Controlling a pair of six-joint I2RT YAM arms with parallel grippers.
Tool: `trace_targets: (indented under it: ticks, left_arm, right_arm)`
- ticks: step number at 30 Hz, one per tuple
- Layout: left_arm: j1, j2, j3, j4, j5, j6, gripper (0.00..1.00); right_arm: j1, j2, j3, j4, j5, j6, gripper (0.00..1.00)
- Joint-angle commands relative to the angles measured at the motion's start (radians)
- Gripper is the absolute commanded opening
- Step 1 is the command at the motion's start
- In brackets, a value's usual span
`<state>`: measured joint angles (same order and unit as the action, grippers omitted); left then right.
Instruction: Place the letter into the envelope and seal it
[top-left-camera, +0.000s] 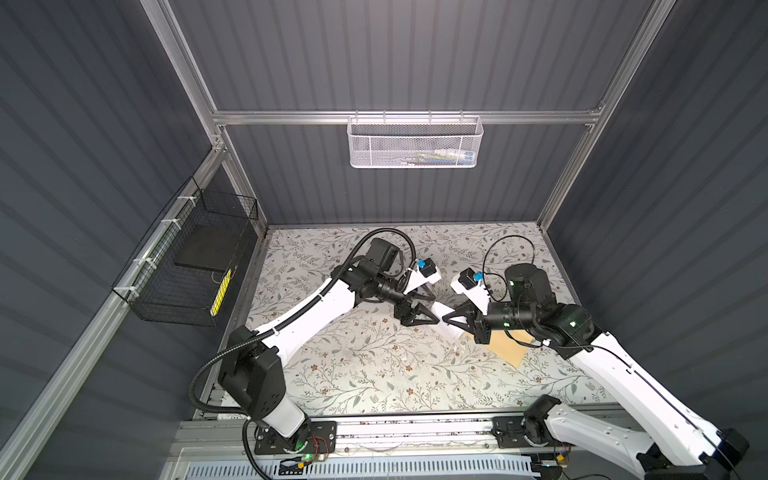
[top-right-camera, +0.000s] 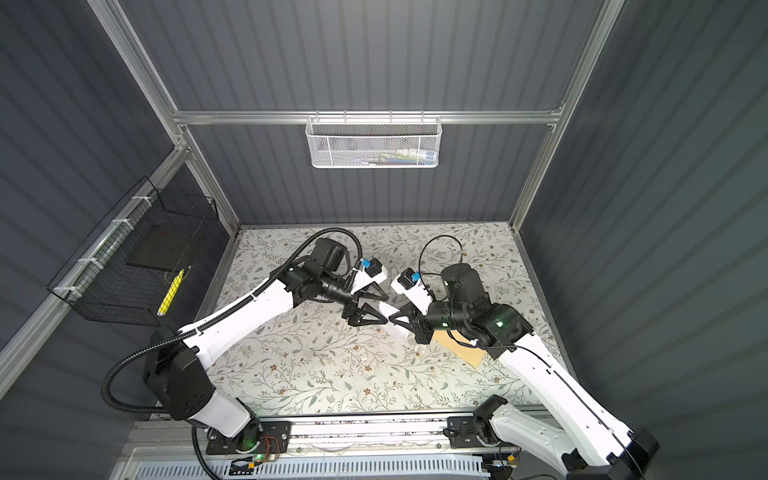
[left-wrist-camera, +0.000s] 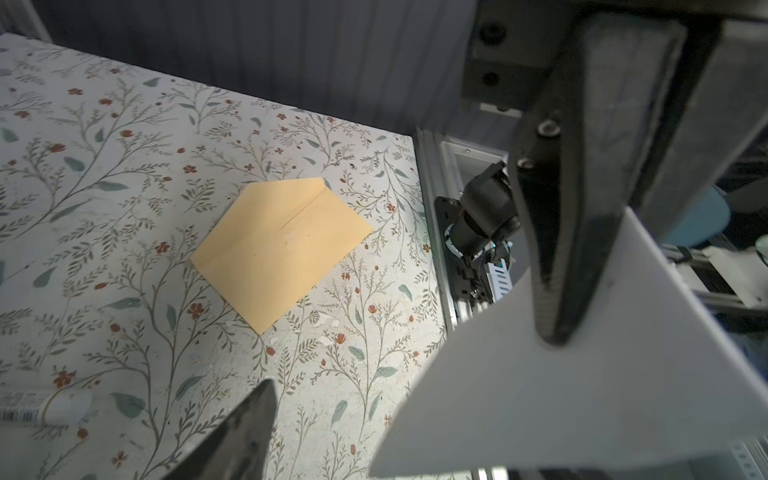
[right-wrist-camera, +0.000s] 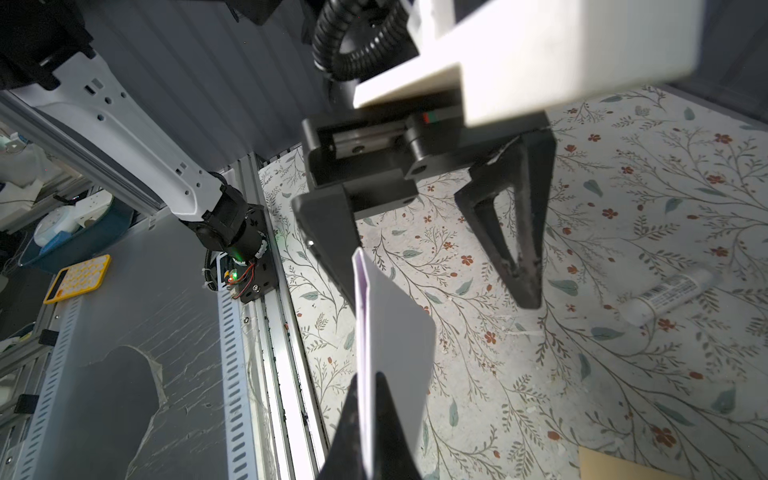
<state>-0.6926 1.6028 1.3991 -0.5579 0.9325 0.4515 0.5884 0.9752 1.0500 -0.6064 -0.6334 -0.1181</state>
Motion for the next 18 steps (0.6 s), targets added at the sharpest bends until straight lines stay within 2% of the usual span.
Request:
trace_targets:
  ticks: [1,4,6,13,16,18]
  left_arm:
    - [-0.007,0.005,0.058,-0.079,0.122,0.086,0.44]
    - [-0.01,0.007,0.054,-0.091,0.151,0.105,0.14]
    - [-0.009,-0.006,0.041,-0.087,0.17,0.11,0.06]
    - [-0.01,-0.056,-0.028,-0.063,0.206,0.091,0.0]
    - [-0.01,-0.08,-0.049,-0.052,0.225,0.09,0.0]
    - [-0.01,-0.096,-0.066,-0.026,0.228,0.07,0.0]
  right_arm:
    - [0.008,0.005,0.004,-0.006,-0.033,-0.047,0.05]
    - [0.008,0.014,0.004,-0.001,-0.02,-0.049,0.07]
    - [0.007,0.017,0.003,-0.003,-0.002,-0.051,0.12]
    - [0.003,-0.011,-0.008,0.018,0.044,-0.057,0.17]
    - [-0.004,-0.008,-0.005,0.019,0.048,-0.058,0.25]
    - [-0.005,-0.001,0.003,0.027,0.053,-0.035,0.53]
